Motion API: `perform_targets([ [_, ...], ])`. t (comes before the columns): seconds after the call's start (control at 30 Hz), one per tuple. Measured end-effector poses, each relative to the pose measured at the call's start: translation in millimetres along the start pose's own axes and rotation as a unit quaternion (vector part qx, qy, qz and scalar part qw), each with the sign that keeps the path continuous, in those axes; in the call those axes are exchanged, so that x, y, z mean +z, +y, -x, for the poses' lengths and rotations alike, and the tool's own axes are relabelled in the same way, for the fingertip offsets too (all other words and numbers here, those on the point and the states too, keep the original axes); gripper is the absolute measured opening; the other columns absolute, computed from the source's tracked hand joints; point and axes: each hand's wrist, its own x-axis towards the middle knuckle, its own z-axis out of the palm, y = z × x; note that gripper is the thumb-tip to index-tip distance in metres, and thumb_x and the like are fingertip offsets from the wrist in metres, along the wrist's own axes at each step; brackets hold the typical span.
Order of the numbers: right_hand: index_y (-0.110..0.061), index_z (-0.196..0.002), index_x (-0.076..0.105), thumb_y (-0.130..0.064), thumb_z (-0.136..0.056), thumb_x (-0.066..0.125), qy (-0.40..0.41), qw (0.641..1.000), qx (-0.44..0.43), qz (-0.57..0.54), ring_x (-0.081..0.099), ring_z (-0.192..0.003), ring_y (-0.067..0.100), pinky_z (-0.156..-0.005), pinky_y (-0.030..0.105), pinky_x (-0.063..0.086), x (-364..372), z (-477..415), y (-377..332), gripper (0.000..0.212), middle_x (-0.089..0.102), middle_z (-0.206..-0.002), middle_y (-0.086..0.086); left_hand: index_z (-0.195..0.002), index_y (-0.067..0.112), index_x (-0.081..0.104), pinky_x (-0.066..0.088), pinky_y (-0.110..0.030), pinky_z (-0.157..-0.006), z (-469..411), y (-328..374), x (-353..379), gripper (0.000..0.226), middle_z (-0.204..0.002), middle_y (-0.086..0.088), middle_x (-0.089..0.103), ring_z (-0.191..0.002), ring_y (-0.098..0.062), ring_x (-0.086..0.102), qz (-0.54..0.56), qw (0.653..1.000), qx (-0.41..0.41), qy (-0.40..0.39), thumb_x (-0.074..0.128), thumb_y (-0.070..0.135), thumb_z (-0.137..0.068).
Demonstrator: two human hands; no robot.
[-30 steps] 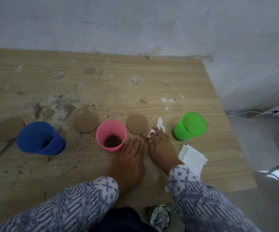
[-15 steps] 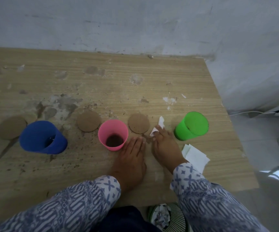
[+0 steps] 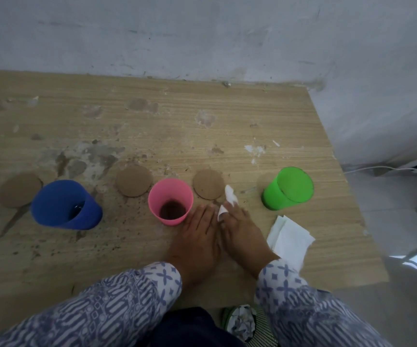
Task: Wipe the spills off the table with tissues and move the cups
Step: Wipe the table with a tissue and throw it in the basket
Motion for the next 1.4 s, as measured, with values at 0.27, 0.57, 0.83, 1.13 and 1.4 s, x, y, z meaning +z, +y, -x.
perform_targets([
  [0.27, 0.0, -0.106, 0.061, -0.021, -0.089, 0.031, 0.029, 0.997, 0.074, 0.002, 0.047, -0.122, 0.04, -0.103, 0.052, 0.032, 0.3, 18.1, 7.3, 0.041, 0.054, -0.129, 0.023, -0.128, 0.0, 0.056, 0.011, -0.038, -0.115, -0.9, 0.2, -1.1, 0.055, -0.134, -0.018, 0.054, -0.126, -0.032, 0.05, -0.005, 1.0, -0.004, -0.004, 0.04, 0.027, -0.083],
  [0.57, -0.001, -0.117, 0.056, -0.027, -0.09, 0.023, 0.03, 0.994, 0.105, 0.027, 0.04, -0.129, 0.036, -0.109, 0.046, 0.026, -1.1, -5.3, 10.4, 0.05, 0.049, -0.135, 0.02, -0.129, -0.001, 0.055, 0.015, -0.039, -0.113, -1.2, -0.8, 2.3, 0.057, -0.135, -0.018, 0.053, -0.128, -0.032, 0.049, -0.01, 1.0, -0.003, -0.013, 0.041, 0.026, -0.081],
  [0.83, -0.007, -0.11, 0.062, -0.025, -0.087, 0.029, -0.002, 1.0, 0.004, -0.001, 0.047, -0.125, 0.032, -0.107, 0.045, 0.026, -2.1, 6.0, 3.3, 0.044, 0.055, -0.13, 0.016, -0.134, 0.001, 0.051, 0.012, -0.037, -0.117, -0.9, -1.0, 3.0, 0.054, -0.139, -0.016, 0.05, -0.132, -0.031, 0.044, 0.007, 1.0, -0.001, 0.001, 0.042, 0.025, -0.087],
  [1.13, -0.002, -0.101, 0.065, -0.021, -0.085, 0.031, 0.029, 0.999, 0.032, 0.029, 0.051, -0.118, 0.037, -0.099, 0.045, 0.038, -7.7, -19.0, -5.1, 0.041, 0.058, -0.123, 0.023, -0.131, 0.0, 0.054, 0.016, -0.039, -0.114, -0.4, -0.1, 1.6, 0.055, -0.136, -0.017, 0.053, -0.128, -0.033, 0.048, 0.004, 1.0, -0.003, 0.002, 0.043, 0.024, -0.083],
  [1.4, 0.002, -0.098, 0.061, -0.016, -0.083, 0.034, 0.118, 0.988, 0.105, 0.007, 0.055, -0.105, 0.039, -0.093, 0.048, 0.046, -10.0, 8.1, 3.7, 0.036, 0.059, -0.11, 0.025, -0.129, -0.001, 0.054, 0.015, -0.039, -0.112, -0.9, -0.5, -1.1, 0.058, -0.134, -0.018, 0.054, -0.127, -0.033, 0.05, -0.018, 1.0, 0.003, -0.009, 0.043, 0.027, -0.079],
])
